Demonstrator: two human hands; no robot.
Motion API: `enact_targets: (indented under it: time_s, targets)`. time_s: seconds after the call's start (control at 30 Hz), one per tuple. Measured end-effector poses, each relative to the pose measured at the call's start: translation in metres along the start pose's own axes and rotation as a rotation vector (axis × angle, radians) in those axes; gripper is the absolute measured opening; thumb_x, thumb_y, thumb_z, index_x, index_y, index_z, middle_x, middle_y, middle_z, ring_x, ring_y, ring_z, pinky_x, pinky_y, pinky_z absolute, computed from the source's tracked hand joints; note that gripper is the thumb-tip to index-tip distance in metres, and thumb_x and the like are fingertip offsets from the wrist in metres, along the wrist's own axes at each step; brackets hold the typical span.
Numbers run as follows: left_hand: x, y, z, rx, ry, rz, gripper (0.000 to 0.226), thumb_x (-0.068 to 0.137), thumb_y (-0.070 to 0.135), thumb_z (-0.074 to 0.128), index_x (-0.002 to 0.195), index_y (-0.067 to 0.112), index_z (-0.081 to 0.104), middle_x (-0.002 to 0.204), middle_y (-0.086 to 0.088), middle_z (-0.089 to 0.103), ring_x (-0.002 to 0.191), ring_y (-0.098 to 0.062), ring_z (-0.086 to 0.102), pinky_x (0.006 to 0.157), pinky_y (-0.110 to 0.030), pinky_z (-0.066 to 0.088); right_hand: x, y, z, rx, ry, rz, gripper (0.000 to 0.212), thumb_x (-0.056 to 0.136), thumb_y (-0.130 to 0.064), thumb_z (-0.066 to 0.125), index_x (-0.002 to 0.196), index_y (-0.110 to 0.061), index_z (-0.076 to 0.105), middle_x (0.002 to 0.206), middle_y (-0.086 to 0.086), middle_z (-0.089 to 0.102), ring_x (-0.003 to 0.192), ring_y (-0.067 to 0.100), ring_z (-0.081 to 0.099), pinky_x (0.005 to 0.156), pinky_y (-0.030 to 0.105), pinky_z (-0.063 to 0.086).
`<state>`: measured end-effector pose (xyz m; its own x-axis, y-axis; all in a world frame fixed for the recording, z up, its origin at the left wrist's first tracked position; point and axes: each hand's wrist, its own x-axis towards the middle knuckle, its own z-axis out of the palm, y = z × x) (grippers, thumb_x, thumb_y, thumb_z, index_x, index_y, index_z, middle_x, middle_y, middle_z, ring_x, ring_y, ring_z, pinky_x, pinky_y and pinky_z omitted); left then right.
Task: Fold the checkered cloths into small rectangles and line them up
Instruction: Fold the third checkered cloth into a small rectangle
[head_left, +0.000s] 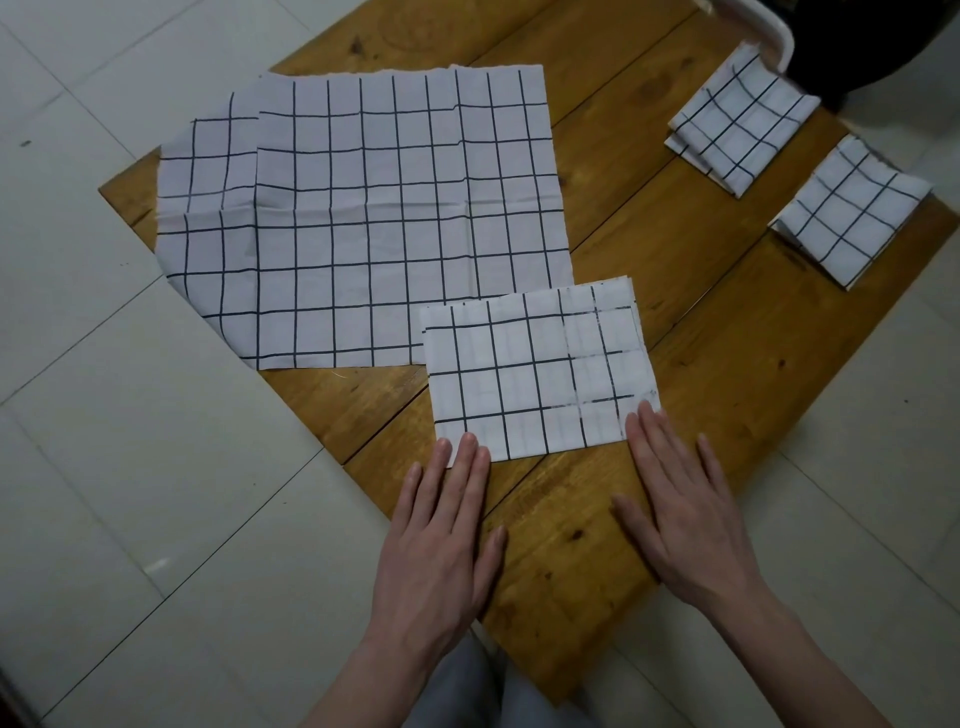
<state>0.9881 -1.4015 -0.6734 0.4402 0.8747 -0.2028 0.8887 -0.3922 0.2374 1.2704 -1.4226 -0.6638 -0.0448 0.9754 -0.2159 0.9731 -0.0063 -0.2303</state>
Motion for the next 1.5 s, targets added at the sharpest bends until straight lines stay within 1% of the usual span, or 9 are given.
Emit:
enact_targets:
  time_s: [0.23,0.33,0.43,0.53,0.73,0.9,1.2,1.37,1.5]
  targets:
    - [0.000,0.007,-0.002,-0.030,0.034,-0.024,0.070,0.108,0.047,0.036,0.167,0.015,0.017,0.176,-0.004,0.012,0.163,-0.024,0.007,0.129,-0.048,0.011,0.000,-0.003,-0.002,0.055,0.022,0.049,0.073,0.109,-0.061,0.017,0.168,-0.019,0.010,0.176,-0.002,0.009,0.162,0.013,0.004,0.130,0.041,0.000]
    - [0.005,0.013,-0.006,-0.060,0.068,-0.057,0.067,0.108,0.047,0.036,0.165,0.012,0.026,0.174,-0.006,0.020,0.162,-0.023,0.010,0.130,-0.048,0.010,0.002,-0.011,-0.006,0.112,0.087,0.119,0.067,0.109,-0.058,0.023,0.166,-0.022,0.024,0.174,-0.004,0.019,0.161,0.009,0.012,0.130,0.041,-0.002]
    - [0.015,0.023,-0.011,-0.070,0.092,-0.002,0.066,0.109,0.047,0.034,0.163,0.010,0.031,0.171,-0.009,0.028,0.161,-0.023,0.016,0.130,-0.044,0.011,0.012,-0.019,-0.014,0.162,0.191,0.172,0.052,0.106,-0.047,0.044,0.149,-0.019,0.051,0.159,0.000,0.046,0.147,0.016,0.040,0.124,0.047,0.023]
    - [0.027,0.035,-0.011,-0.042,0.077,0.095,0.065,0.110,0.049,0.032,0.163,0.011,0.031,0.168,-0.009,0.034,0.157,-0.023,0.024,0.127,-0.042,0.018,0.029,-0.024,-0.023,0.180,0.277,0.212,0.030,0.102,-0.032,0.064,0.127,-0.016,0.063,0.136,0.002,0.059,0.123,0.023,0.054,0.100,0.036,0.039]
    - [0.036,0.047,-0.006,0.043,0.031,0.136,0.064,0.108,0.048,0.035,0.164,0.015,0.031,0.168,-0.009,0.034,0.154,-0.026,0.034,0.124,-0.046,0.021,0.055,-0.036,-0.037,0.153,0.231,0.440,0.067,0.091,-0.047,0.074,0.140,-0.009,0.049,0.124,0.010,0.058,0.109,0.027,0.056,0.087,0.040,0.050]
    - [0.035,0.049,-0.005,0.032,0.041,0.117,0.065,0.107,0.048,0.038,0.163,0.016,0.032,0.168,-0.008,0.034,0.154,-0.027,0.033,0.124,-0.046,0.020,0.057,-0.043,-0.043,0.106,0.136,0.591,0.063,0.092,-0.062,0.065,0.132,-0.015,0.050,0.116,0.006,0.062,0.103,0.026,0.059,0.082,0.039,0.046]
    - [0.032,0.054,-0.007,0.006,0.020,0.083,0.065,0.108,0.050,0.036,0.163,0.016,0.033,0.168,-0.007,0.035,0.155,-0.027,0.033,0.124,-0.047,0.019,0.052,-0.053,-0.041,0.633,0.282,0.640,0.048,0.091,-0.038,0.078,0.125,-0.024,0.047,0.119,-0.002,0.054,0.110,0.020,0.058,0.089,0.042,0.056]
    - [0.026,0.056,-0.007,0.004,0.010,0.075,0.066,0.107,0.053,0.037,0.163,0.016,0.034,0.167,-0.007,0.037,0.155,-0.026,0.033,0.124,-0.047,0.020,0.045,-0.059,-0.041,1.022,0.368,0.752,0.081,0.089,-0.028,0.083,0.152,-0.038,0.034,0.128,-0.007,0.058,0.111,0.012,0.065,0.081,0.024,0.054]
    - [0.017,0.060,-0.007,-0.023,0.030,0.067,0.065,0.107,0.054,0.039,0.160,0.017,0.039,0.163,-0.006,0.043,0.151,-0.025,0.038,0.123,-0.045,0.020,0.042,-0.065,-0.047,1.343,0.397,0.863,0.049,0.091,-0.012,0.080,0.134,-0.025,0.060,0.110,-0.008,0.074,0.099,0.011,0.072,0.066,0.015,0.057]
